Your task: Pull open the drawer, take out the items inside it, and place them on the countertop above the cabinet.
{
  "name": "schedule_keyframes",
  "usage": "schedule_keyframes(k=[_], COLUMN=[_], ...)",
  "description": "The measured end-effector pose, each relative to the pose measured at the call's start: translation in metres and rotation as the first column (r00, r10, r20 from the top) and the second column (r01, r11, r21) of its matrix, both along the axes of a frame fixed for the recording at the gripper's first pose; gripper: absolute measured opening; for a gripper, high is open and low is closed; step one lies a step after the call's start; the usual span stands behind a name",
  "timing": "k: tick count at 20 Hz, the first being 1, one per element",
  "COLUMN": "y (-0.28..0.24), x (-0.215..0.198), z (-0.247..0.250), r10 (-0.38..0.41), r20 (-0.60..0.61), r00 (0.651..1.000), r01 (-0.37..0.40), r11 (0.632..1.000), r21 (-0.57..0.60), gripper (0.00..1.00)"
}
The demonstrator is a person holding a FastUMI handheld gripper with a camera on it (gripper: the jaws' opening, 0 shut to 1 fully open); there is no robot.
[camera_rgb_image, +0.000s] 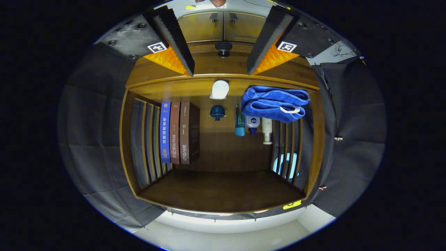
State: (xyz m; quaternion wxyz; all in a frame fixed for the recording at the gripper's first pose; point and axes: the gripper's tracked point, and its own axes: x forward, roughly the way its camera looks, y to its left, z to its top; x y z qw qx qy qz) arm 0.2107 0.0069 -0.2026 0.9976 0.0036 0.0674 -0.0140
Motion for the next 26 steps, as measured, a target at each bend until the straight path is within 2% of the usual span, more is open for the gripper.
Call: schedule_keyframes(k=[7,15,21,26], y=[-0.010,-0.011,-0.002,0.004], x=[-0.041,-0.091,-0.108,-0.107], z=[0.090,0.166,0.187,0.182], r10=[-0.001,0.017,0.047,0.047], r20=[0.076,0.111,0.117,0.109], r00=[0.997,0.994,0.992,0.993], r01=[0.000,-0.020,-0.048,-0.047], r11=[1.000,1.000,0.999,0.999], r21=[0.021,0.024,0.003,-0.004], gripper=[0.98,0.98,0.98,0.98])
